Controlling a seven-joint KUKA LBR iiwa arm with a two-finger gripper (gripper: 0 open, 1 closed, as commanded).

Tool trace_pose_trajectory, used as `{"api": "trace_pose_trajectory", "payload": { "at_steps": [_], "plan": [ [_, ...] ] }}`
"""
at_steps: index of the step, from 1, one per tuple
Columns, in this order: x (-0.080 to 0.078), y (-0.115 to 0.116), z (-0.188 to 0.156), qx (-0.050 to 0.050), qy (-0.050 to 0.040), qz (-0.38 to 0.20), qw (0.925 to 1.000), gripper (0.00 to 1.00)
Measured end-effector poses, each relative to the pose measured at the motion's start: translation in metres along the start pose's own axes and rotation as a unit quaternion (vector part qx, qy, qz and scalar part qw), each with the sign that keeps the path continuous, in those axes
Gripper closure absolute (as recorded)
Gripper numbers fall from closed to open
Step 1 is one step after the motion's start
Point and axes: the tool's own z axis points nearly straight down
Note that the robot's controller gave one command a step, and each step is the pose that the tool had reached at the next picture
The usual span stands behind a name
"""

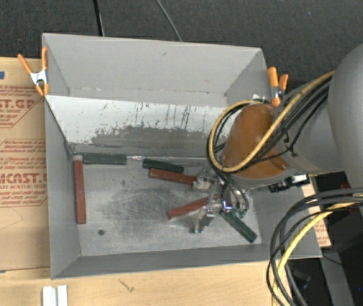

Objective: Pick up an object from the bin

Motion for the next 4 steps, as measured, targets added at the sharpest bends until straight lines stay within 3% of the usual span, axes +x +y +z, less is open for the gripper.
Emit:
{"api": "trace_pose_trajectory", "payload": {
  "at_steps": [1, 4],
  "plan": [
    [0.0147, 0.0017, -0.0017, 0.0, 0.0034, -0.059, 0.9982, 1.0],
    [0.0163, 0.0018, -0.0084, 0.0, 0.0077, -0.06, 0.9982, 1.0]
  ]
}}
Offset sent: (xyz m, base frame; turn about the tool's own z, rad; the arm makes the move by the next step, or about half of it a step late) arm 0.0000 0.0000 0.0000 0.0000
